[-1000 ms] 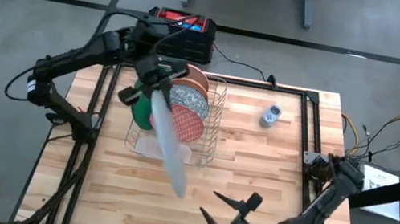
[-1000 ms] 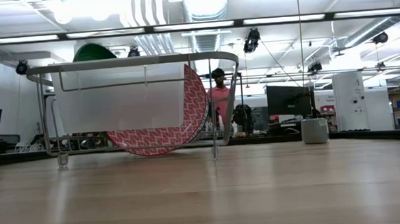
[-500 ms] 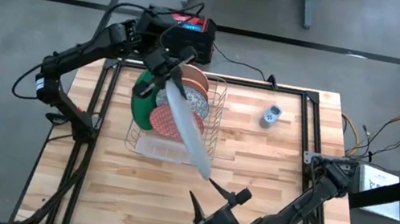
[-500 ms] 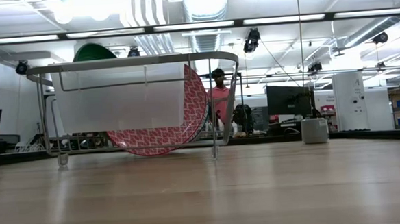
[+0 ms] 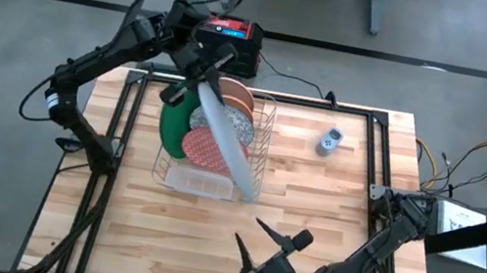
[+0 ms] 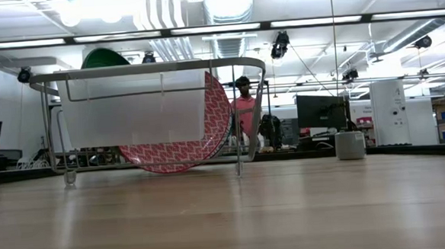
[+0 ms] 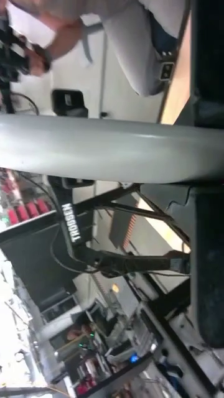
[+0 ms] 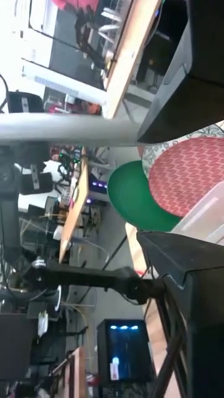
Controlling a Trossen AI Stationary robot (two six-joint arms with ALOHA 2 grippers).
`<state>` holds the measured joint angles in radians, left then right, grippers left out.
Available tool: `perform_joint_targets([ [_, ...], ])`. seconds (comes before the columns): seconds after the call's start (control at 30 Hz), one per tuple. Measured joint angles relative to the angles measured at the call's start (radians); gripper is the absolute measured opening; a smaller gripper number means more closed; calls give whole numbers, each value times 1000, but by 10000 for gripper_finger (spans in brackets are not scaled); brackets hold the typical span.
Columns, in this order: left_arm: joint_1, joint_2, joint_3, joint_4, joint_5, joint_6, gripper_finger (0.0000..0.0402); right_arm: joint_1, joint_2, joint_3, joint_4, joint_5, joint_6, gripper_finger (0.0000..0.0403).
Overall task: Sort dishes
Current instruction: Put the gray plate in the dish rack
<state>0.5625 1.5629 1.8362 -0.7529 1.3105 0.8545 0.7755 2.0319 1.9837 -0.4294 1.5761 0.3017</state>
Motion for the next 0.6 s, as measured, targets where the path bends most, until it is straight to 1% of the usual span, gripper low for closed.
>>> perform_joint_targets([
  [0.1,28,1,0,-3,67,0,5,-1,0,2,-2,-3,0,233],
  [0.27,36,20,0,-16,70,-1,5,-29,0,3,-1,-3,-8,232],
  [0.37,36,26,0,-18,96,-2,5,-41,-2,5,-2,-3,-16,235],
  [0.53,40,29,1,-19,96,-2,5,-48,-3,28,-2,-4,-70,233],
  [0.6,40,28,1,-22,117,-9,5,-45,-3,40,-3,-4,-79,230],
])
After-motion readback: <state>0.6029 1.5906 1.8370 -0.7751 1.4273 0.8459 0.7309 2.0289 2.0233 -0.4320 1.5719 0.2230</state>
